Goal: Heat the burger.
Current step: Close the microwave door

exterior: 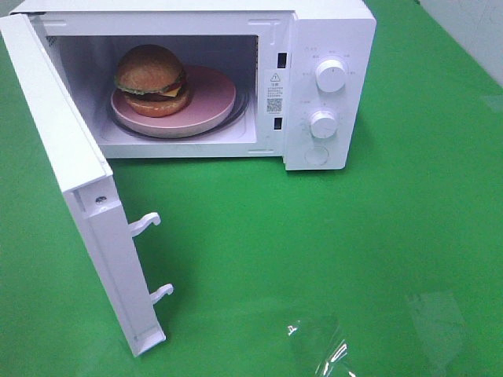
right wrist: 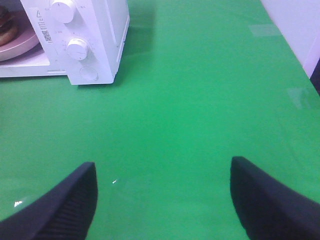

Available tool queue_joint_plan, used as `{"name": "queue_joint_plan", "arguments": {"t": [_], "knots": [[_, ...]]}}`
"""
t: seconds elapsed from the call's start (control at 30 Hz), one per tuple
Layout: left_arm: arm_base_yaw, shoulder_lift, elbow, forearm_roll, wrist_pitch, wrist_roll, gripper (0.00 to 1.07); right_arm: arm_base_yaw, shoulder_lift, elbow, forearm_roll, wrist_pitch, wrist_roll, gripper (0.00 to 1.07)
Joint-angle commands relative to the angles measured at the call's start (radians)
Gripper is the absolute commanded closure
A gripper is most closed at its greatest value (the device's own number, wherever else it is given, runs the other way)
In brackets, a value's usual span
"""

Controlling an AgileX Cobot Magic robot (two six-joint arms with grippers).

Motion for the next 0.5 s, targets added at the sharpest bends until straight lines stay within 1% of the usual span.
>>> {"name": "queue_joint_plan", "arguments": {"t": [0.03, 0.5], "knots": [[0.002, -0.011, 0.0, -0.001, -0.002, -0.002, 0.08, -0.002, -0.026, 0.002, 0.005, -0.007, 0.007, 0.36], [0.002, -0.011, 0.0, -0.001, -0.002, -0.002, 0.08, -0.002, -0.026, 0.002, 0.005, -0.007, 0.007, 0.36]]}}
